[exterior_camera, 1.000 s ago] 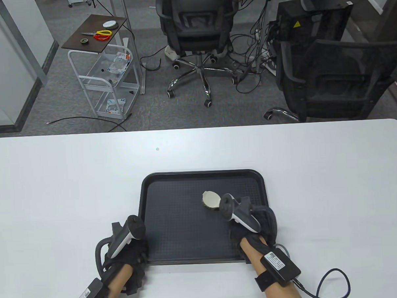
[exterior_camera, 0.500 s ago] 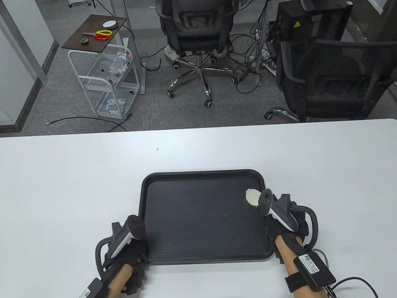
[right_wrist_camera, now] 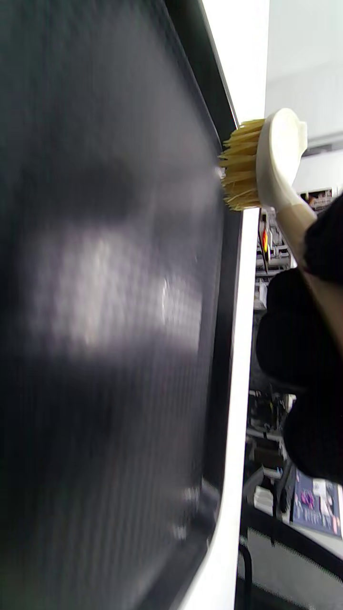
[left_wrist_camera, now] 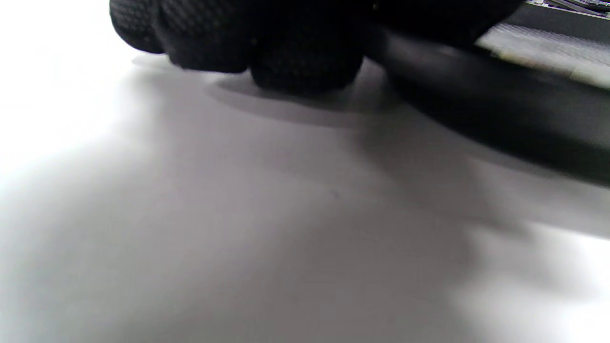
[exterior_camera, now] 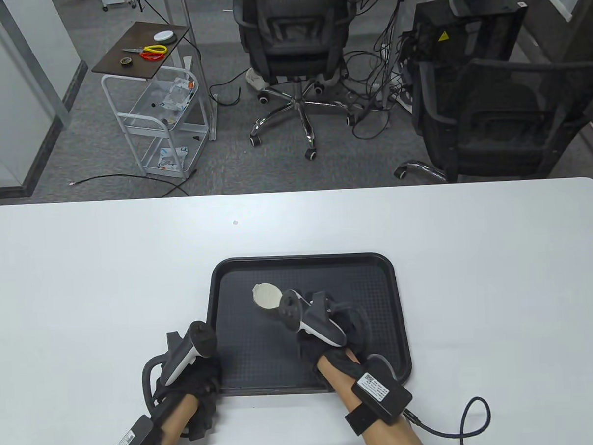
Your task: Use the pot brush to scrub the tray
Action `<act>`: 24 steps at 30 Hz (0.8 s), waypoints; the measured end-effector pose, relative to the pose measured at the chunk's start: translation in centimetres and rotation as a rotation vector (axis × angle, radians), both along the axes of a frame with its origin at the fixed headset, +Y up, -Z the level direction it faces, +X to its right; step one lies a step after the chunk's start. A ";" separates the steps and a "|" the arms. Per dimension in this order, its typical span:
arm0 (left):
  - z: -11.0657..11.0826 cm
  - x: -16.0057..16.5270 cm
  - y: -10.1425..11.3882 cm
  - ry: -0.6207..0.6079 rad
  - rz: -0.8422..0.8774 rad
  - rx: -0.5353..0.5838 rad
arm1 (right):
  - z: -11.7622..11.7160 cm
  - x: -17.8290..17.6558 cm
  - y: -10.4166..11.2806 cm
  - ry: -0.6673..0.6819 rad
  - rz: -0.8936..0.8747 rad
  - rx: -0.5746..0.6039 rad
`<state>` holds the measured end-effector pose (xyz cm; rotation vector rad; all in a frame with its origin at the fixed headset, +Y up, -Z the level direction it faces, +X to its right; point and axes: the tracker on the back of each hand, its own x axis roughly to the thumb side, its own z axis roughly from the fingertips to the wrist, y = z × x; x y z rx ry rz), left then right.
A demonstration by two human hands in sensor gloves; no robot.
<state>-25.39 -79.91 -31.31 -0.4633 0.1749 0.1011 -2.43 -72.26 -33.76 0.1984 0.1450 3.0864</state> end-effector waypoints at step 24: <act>0.0 0.0 0.0 -0.001 -0.001 0.001 | 1.5 12.1 -2.4 -0.202 0.045 -0.090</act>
